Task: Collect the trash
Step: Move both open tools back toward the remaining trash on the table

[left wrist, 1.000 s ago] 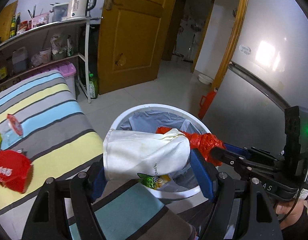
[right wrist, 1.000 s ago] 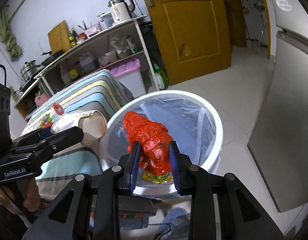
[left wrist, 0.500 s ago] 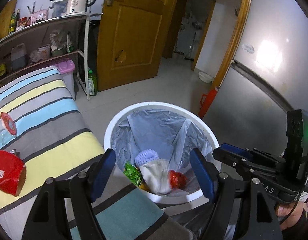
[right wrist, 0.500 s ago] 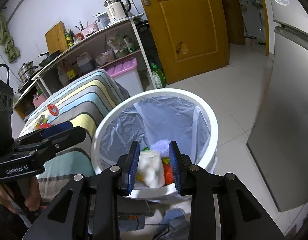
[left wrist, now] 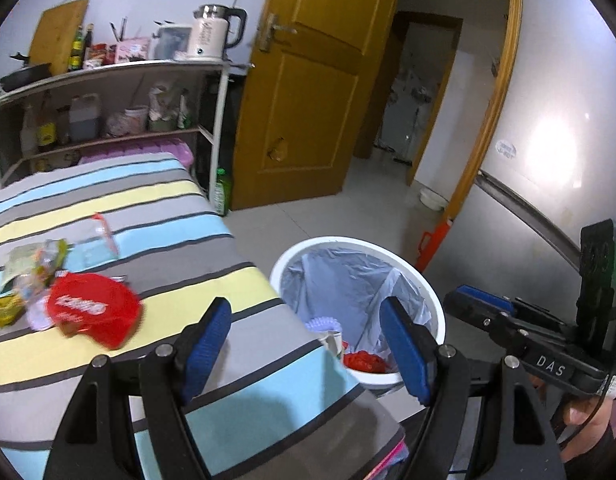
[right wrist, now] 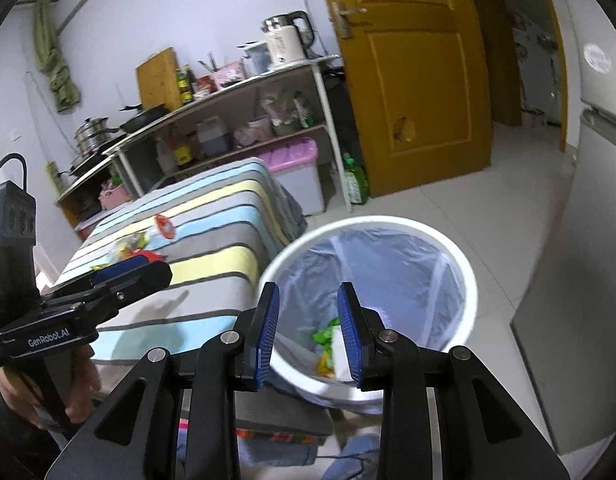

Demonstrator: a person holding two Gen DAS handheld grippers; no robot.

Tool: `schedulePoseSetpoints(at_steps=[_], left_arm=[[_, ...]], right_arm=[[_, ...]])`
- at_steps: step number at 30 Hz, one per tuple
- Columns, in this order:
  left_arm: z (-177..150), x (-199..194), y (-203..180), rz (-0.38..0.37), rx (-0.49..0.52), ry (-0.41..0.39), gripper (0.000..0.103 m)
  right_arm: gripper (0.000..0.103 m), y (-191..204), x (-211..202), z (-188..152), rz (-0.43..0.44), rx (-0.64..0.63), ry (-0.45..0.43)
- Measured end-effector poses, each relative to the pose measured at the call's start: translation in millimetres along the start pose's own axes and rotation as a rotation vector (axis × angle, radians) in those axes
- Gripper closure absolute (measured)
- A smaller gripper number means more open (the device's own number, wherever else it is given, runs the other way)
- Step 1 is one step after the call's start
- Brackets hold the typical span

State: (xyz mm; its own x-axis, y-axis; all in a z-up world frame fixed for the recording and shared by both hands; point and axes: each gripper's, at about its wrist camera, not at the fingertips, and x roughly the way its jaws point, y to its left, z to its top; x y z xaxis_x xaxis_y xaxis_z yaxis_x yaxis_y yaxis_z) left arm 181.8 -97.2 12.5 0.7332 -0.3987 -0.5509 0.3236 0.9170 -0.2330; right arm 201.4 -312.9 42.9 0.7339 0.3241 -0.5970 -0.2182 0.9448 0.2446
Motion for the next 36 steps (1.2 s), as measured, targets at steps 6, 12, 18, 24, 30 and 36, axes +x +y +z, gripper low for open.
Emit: schedulePoseSetpoints(at_steps=[6,12,18,24,30,36], left_arm=[[-8,-27,18,0.038,-0.026,-0.034,0.025],[-17,-49,40,0.099,-0.047,-0.066,0.025],[-28,-67,62,0.153,-0.08,-0.085,0.025],[-37,-77,81,0.196,-0.103,-0.092,0.025],[-41,-85,103,0.234,-0.139,-0.091,0.025],[-44,-93,127,0.277,-0.171,-0.094,0.025]], right_arm=[[0.072,29,-5,-1,0.05,-0.057,-0.008],[0.061,56,-6,-5,0.109,-0.121,-0.009],[0.06,78,1,-7,0.147,-0.169,0.007],[0.059,96,12,-9,0.178,-0.2,0.032],[0.056,118,28,-9,0.209,-0.252,0.056],[0.054,146,54,-6,0.243,-0.321,0.089]])
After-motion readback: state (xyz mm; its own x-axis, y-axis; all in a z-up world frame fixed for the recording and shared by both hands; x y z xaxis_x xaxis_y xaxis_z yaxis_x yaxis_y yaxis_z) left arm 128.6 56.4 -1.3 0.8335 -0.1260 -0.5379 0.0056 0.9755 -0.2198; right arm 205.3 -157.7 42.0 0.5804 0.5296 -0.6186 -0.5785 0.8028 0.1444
